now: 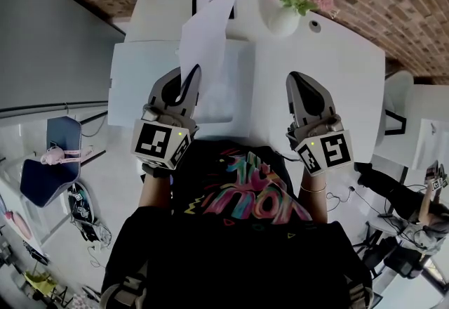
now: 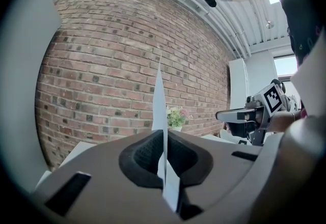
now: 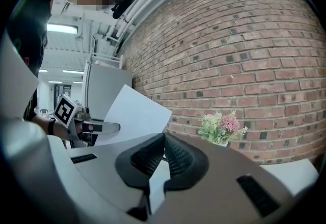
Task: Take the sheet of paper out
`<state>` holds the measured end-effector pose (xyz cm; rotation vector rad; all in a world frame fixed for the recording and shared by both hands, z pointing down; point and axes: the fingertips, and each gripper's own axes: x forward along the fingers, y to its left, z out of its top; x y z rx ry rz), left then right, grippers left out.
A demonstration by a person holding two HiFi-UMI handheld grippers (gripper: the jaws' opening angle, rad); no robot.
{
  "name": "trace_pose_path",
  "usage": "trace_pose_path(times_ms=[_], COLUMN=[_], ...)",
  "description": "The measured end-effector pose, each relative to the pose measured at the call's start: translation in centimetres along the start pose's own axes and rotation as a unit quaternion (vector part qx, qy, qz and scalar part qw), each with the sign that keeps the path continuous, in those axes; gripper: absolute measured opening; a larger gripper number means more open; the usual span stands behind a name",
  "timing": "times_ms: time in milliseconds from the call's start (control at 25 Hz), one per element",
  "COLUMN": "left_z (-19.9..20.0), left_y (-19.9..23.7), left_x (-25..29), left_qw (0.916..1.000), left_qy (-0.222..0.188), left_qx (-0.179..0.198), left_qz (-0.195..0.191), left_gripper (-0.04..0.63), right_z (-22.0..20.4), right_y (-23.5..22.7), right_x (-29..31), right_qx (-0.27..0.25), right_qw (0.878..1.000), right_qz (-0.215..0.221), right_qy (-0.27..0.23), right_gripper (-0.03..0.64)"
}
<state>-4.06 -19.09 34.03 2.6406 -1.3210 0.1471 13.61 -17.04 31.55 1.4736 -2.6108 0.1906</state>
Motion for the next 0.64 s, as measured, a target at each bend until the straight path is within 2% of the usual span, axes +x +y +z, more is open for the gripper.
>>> trace_pose_path(times_ms=[640], left_z=[-0.7], left_y=[0.47], left_x=[-0.18], left_qw=[0.9998], left_qy=[0.019], left_qx=[-0.012], left_qz=[0.002], left_gripper=[0.023], right_z=[0.13], right_y=[-0.49], right_x=[-0.03], right_qx=[0.005], right_qw=[1.0], right_qz=[-0.008], right_qy=[-0.003], right_gripper=[0.02])
